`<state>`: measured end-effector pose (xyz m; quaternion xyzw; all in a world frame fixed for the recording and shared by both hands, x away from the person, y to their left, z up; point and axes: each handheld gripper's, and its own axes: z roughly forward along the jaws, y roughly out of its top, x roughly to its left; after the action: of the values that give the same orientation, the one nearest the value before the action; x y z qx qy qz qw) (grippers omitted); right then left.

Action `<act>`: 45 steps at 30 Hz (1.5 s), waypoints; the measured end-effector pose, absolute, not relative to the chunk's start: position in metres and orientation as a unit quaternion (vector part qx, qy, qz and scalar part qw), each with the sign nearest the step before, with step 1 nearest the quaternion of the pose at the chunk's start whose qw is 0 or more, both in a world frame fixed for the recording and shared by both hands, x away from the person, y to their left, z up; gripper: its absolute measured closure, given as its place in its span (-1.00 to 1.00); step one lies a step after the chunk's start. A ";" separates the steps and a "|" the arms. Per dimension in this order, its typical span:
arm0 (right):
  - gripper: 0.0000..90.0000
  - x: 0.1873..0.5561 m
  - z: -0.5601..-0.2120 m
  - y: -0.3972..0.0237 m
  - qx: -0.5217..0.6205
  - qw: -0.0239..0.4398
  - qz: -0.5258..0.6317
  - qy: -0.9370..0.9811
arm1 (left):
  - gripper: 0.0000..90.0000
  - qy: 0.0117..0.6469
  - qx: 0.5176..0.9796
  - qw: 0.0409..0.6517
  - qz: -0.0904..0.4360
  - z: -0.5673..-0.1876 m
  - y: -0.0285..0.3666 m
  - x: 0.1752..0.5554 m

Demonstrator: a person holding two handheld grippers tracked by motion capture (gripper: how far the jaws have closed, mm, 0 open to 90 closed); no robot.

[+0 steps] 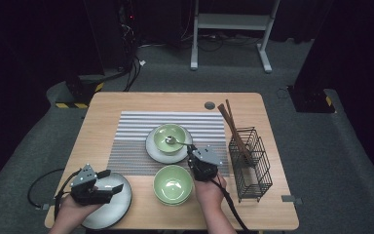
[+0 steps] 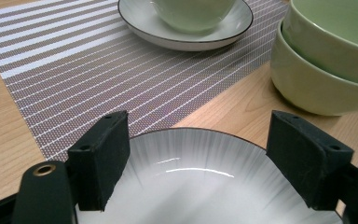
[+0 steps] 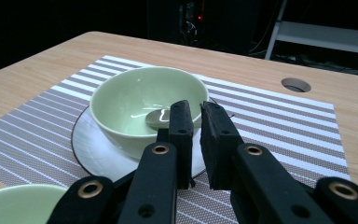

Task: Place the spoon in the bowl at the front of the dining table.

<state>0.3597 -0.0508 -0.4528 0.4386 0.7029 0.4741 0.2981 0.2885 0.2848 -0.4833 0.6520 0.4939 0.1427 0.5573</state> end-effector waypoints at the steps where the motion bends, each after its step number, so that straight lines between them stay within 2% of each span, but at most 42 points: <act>1: 0.83 0.361 -0.453 -0.051 0.441 0.298 0.473 0.702 | -0.52 0.494 0.651 0.558 0.143 -0.483 0.285 0.288; 45: 0.76 0.407 -0.456 -0.052 0.480 0.327 0.441 0.684 | -0.51 0.494 0.645 0.568 0.134 -0.478 0.291 0.287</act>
<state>0.4074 -0.0523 -0.4563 0.4802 0.6841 0.4409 0.3272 0.2871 0.2905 -0.4777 0.6446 0.4938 0.1340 0.5681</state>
